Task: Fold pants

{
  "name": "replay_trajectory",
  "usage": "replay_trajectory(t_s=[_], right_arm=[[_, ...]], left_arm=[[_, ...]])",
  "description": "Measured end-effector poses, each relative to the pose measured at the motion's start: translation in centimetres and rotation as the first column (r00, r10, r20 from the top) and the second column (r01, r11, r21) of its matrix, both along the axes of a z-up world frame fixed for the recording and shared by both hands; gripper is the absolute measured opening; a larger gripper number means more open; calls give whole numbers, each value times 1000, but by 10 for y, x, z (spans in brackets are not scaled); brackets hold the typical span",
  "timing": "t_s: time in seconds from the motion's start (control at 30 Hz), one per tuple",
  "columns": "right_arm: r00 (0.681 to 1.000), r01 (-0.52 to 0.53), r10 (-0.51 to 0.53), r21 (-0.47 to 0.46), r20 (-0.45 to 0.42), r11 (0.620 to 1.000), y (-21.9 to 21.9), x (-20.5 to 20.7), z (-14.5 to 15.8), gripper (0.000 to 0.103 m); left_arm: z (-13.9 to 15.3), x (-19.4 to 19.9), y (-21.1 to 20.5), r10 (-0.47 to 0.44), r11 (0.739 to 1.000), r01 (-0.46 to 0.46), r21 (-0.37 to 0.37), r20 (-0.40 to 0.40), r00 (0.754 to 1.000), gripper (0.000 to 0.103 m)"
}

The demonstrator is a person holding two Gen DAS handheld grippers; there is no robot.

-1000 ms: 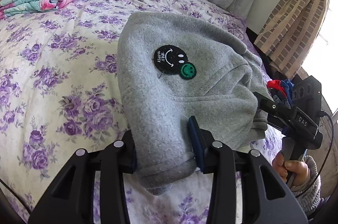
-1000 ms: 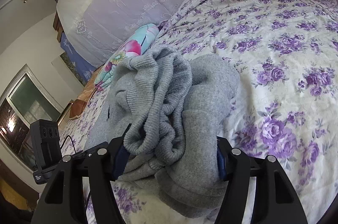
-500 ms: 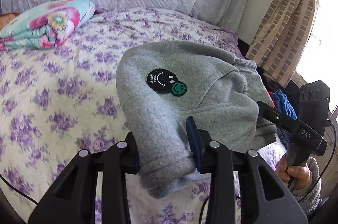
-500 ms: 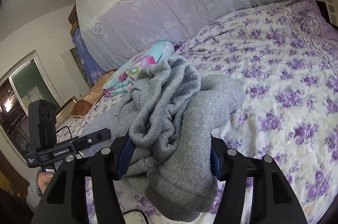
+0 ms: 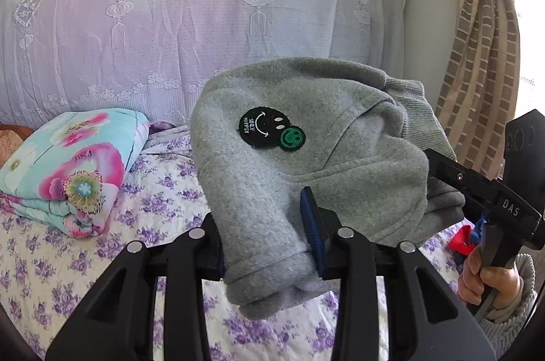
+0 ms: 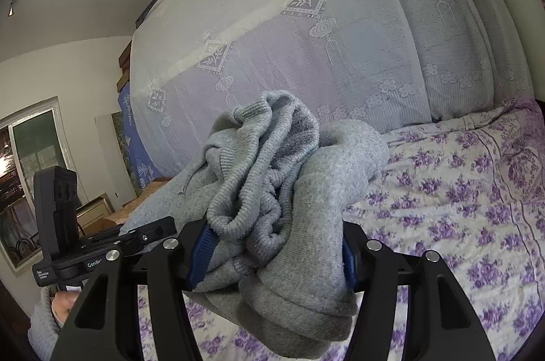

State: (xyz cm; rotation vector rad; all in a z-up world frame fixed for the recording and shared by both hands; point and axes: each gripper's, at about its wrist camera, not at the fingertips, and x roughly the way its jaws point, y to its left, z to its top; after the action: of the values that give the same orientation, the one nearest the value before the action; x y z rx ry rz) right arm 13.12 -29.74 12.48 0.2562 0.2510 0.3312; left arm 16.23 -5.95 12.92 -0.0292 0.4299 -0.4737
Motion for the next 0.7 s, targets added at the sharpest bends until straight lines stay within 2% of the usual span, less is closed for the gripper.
replay_trajectory(t_s=[0.13, 0.27, 0.4, 0.6, 0.7], right_arm=[[1000, 9, -8, 22, -12, 1000, -3, 60, -13, 61], [998, 23, -20, 49, -59, 999, -5, 119, -44, 60], [992, 36, -31, 38, -118, 999, -4, 166, -79, 60], [983, 72, -68, 17, -170, 997, -11, 203, -127, 60], [969, 77, -85, -42, -233, 996, -12, 221, -152, 60]], left_arm=[[-13, 54, 1, 42, 999, -42, -19, -28, 999, 34], [-43, 106, -3, 76, 997, -76, -3, -73, 994, 34], [-79, 152, -9, 98, 995, -96, 17, -132, 986, 34], [-128, 197, -20, 101, 995, -99, 20, -193, 976, 34], [-165, 214, -26, 108, 994, -104, 30, -254, 961, 34]])
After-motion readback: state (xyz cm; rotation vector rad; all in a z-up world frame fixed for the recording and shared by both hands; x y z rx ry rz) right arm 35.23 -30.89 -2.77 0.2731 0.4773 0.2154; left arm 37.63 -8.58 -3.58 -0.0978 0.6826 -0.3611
